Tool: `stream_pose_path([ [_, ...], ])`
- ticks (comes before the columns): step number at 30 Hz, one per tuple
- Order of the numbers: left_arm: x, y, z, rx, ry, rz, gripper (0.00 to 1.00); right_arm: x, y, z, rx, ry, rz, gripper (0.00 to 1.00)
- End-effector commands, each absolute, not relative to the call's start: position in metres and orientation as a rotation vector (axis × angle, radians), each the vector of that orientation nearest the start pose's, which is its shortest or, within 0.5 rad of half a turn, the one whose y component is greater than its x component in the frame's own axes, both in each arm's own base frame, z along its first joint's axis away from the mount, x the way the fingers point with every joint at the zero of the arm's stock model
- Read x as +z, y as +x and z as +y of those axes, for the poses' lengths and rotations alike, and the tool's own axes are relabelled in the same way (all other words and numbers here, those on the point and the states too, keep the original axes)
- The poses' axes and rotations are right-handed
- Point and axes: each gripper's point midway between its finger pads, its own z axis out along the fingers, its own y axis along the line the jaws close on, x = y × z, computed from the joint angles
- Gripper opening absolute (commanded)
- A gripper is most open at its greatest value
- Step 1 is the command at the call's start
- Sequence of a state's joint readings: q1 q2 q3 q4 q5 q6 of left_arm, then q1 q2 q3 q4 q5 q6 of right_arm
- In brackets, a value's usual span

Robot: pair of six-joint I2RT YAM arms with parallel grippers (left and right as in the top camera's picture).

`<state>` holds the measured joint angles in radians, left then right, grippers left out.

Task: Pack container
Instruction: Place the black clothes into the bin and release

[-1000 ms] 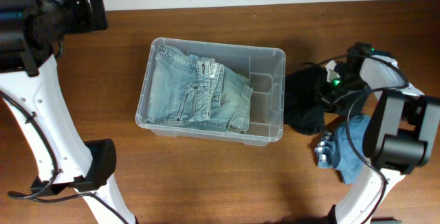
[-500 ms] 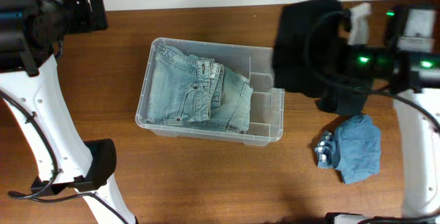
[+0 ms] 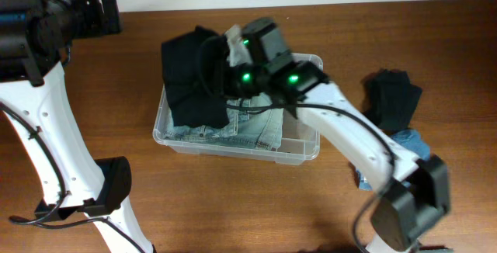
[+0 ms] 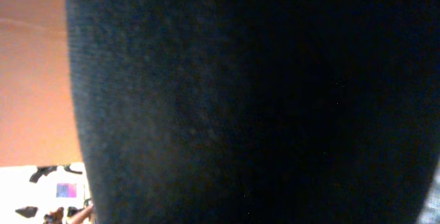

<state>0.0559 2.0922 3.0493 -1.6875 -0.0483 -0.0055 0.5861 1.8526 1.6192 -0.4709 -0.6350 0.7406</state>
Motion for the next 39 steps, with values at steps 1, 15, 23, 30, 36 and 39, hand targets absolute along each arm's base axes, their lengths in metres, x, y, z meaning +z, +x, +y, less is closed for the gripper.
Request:
stream_pose_path([
  [1,0.418,0.423,0.033,0.07,-0.108,2.284,1.0,0.185,0.375,0.367,1.269,-0.078,2.634,0.12],
  [15,0.418,0.423,0.033,0.07,-0.108,2.284,1.0,0.084,0.417,0.265,0.499,0.029,2.799,0.34],
  [23,0.418,0.423,0.033,0.07,-0.108,2.284,1.0,0.157,0.418,0.207,0.186,-0.159,2.651,0.64],
  [30,0.418,0.423,0.033,0.07,-0.108,2.284,1.0,0.247,0.406,0.152,0.204,-0.064,2.487,0.99],
  [36,0.418,0.423,0.033,0.07,-0.108,2.284,1.0,0.257,0.405,0.016,0.217,0.389,2.498,0.98],
  [39,0.418,0.423,0.033,0.07,-0.108,2.284,1.0,0.242,0.406,-0.031,0.326,0.539,2.517,0.98],
])
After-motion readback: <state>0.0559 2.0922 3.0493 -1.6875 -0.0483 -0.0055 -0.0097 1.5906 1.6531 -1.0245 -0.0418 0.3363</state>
